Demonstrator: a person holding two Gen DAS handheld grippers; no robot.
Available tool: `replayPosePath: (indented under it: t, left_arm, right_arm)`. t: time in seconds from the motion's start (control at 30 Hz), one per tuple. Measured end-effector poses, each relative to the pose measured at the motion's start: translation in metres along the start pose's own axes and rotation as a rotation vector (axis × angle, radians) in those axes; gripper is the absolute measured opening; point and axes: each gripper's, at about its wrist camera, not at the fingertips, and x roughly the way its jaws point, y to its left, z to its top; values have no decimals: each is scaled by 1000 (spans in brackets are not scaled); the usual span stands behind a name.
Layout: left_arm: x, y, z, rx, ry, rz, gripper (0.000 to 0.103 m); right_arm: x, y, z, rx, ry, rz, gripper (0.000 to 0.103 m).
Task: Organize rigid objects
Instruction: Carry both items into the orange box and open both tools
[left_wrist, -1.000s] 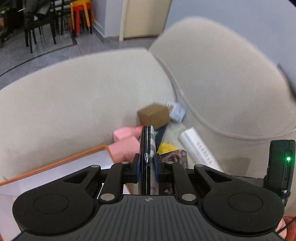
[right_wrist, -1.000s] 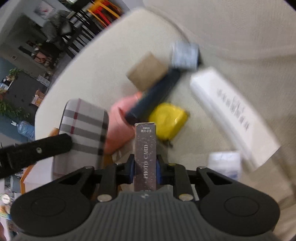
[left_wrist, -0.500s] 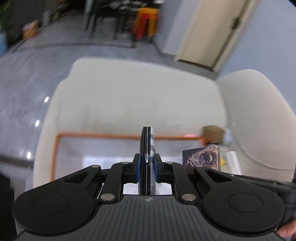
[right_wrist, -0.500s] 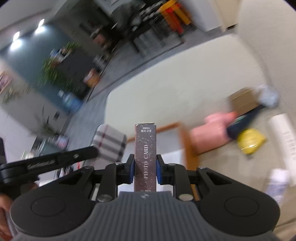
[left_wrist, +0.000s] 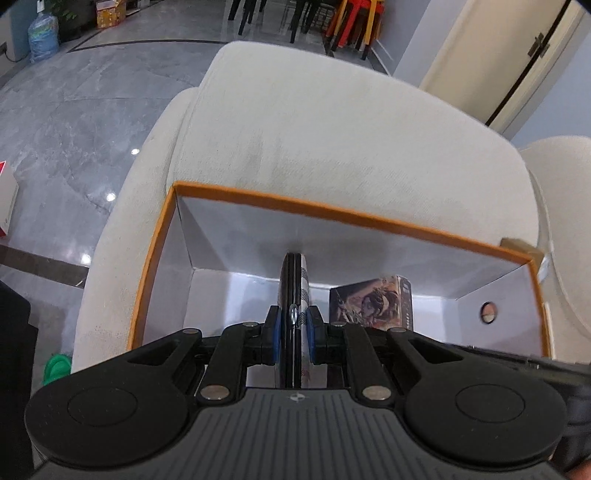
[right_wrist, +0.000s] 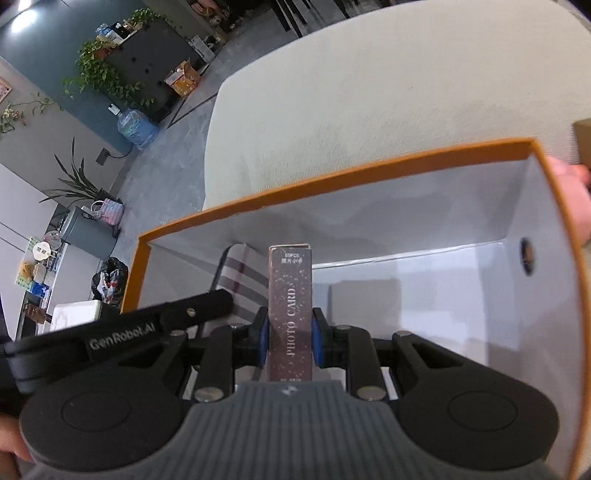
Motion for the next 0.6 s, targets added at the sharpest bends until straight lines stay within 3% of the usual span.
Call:
replayPosePath:
  t: [0.2,0.4,0.6]
  left_arm:
    - [5,8,1,29,5,0,17]
    - [5,-8,0,157,39,99,19]
    - [-29,-13,4,228,-22,110,22]
  right_arm:
    - [21,-4,5,29,37,20,21]
    - [30,-2,2,41,57,12,21]
    - [37,-1,10,55,86,-15,21]
